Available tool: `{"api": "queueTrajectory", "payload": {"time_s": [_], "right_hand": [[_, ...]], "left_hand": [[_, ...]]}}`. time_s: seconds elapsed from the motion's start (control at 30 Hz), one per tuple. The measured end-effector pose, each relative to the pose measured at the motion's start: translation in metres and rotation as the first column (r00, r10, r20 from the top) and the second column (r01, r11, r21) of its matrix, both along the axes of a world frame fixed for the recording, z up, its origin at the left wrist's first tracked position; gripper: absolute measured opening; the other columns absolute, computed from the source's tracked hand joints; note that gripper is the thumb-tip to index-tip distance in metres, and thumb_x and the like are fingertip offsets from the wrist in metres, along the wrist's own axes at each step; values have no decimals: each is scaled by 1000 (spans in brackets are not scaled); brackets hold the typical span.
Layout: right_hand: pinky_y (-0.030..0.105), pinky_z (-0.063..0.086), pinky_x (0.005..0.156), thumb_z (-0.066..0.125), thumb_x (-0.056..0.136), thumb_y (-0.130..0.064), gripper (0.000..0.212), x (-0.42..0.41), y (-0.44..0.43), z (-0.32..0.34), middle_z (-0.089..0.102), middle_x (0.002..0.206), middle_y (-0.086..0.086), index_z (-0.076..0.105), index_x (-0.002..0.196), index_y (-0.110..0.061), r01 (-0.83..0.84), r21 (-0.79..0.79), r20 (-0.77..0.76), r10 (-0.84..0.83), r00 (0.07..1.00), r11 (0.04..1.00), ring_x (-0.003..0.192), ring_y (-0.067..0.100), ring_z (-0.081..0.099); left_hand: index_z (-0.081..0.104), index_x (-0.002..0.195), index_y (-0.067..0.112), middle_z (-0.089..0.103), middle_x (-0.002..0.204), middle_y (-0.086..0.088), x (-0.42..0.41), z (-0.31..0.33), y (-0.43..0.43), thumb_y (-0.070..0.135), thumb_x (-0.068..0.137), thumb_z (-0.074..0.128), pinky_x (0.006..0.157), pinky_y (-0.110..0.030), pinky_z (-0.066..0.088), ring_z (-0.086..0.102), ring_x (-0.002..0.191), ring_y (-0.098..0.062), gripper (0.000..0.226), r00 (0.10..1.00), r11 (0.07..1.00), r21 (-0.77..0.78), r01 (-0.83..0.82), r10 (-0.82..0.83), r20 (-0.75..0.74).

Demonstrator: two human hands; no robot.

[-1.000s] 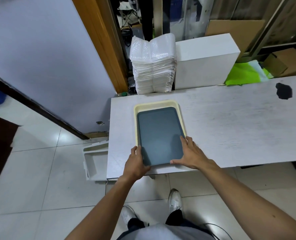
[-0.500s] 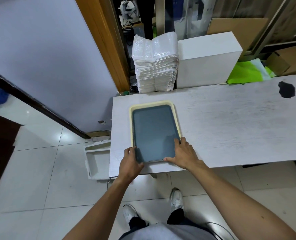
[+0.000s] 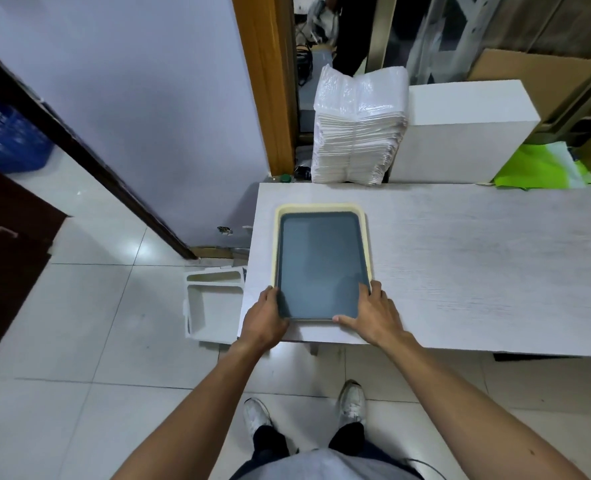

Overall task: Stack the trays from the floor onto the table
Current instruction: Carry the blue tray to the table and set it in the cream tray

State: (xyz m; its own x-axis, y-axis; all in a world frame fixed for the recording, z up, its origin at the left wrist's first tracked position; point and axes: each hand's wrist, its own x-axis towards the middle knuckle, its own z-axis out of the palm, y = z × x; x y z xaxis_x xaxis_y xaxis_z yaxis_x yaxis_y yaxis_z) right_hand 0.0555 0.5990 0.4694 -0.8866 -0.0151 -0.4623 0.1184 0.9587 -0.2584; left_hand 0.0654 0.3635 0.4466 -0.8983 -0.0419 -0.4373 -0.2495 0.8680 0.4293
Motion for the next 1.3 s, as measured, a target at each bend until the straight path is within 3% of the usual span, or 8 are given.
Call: {"api": "queueTrajectory", "payload": {"time_s": [0.13,0.57,0.73,1.03,1.17,1.3], "right_hand": [[40,37,111,62,81,-73,98,0,-3,1,24,153,16,31,150,-9,3,27,19,-3,1000,1000,136,33,38],[40,33,112,51,85,-75,92,-2,-2,8,28,154,15,38,147,-9,21,55,11,-21,1000,998,139,31,35],[38,33,112,44,98,-60,72,-7,-14,15,29,154,16,40,145,-6,15,40,-76,-12,997,999,140,31,34],[41,39,109,47,98,-55,67,-24,-73,25,39,144,14,41,144,-7,-144,3,-128,143,981,990,131,31,43],[41,39,107,47,99,-52,63,-29,-102,24,41,141,15,42,143,-7,-196,-8,-124,194,973,980,128,32,45],[42,40,108,47,99,-50,61,-30,-132,19,43,140,16,43,141,-7,-253,-19,-109,249,962,967,128,32,46]], "left_hand": [[30,154,14,36,160,-4,1,-5,-2,23,90,72,112,-41,41,47,138,-28,77,1000,1000,-15,-1,1,10],[22,159,19,21,167,0,1,5,-16,31,96,64,116,-38,33,34,148,-23,77,998,998,-4,65,-65,9],[26,158,16,30,163,-4,-2,19,-25,37,101,53,114,-37,34,41,143,-25,65,999,1000,19,23,-22,-47],[31,156,18,44,155,-9,-1,39,-59,37,101,52,109,-41,42,54,131,-29,62,992,996,50,-73,77,-95],[41,149,19,59,142,-7,5,42,-79,35,100,53,100,-40,48,58,124,-31,52,987,990,81,-114,123,-103],[38,151,17,58,143,-9,8,47,-102,36,102,49,101,-40,47,57,125,-32,54,983,987,76,-144,152,-101]]}}
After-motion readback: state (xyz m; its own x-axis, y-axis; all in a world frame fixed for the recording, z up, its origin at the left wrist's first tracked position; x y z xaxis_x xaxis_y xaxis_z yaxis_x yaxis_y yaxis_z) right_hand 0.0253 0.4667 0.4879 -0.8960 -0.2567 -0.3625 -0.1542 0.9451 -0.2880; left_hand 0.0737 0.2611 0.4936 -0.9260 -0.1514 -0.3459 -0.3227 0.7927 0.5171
